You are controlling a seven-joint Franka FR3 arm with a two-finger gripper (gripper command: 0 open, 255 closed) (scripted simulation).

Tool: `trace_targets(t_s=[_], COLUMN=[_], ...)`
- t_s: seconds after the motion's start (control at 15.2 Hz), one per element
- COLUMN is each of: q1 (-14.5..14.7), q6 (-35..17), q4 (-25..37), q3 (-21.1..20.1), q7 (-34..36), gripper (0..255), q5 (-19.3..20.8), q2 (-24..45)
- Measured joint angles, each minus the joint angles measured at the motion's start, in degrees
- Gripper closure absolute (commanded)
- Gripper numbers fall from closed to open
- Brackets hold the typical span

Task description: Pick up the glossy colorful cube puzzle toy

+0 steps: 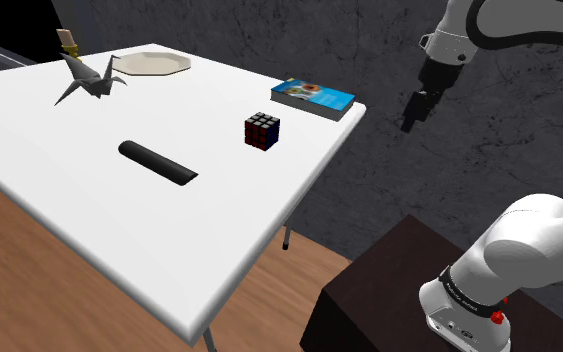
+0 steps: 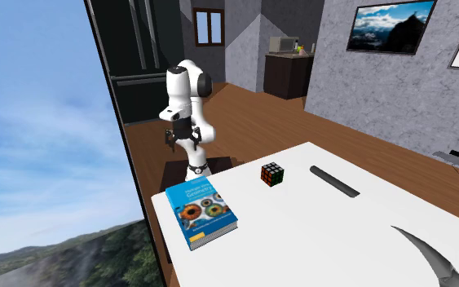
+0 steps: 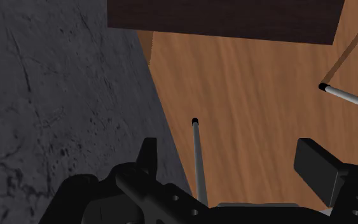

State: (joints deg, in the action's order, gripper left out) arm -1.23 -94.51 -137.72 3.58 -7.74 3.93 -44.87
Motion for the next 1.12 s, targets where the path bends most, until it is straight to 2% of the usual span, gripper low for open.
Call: trace_targets(t_s=[0.2, 0.53, 1.12], q1=[0.6, 2.9, 5.9], q6=[-0.1, -1.7, -3.3], q4=[1.2, 5.3, 17.6], q3=[-1.2, -5.9, -14.0], q7=[1.3, 6.3, 15.5], gripper=[0, 0, 0], q5=[-0.9, -4.0, -7.1], q2=[1.4, 7.4, 21.5])
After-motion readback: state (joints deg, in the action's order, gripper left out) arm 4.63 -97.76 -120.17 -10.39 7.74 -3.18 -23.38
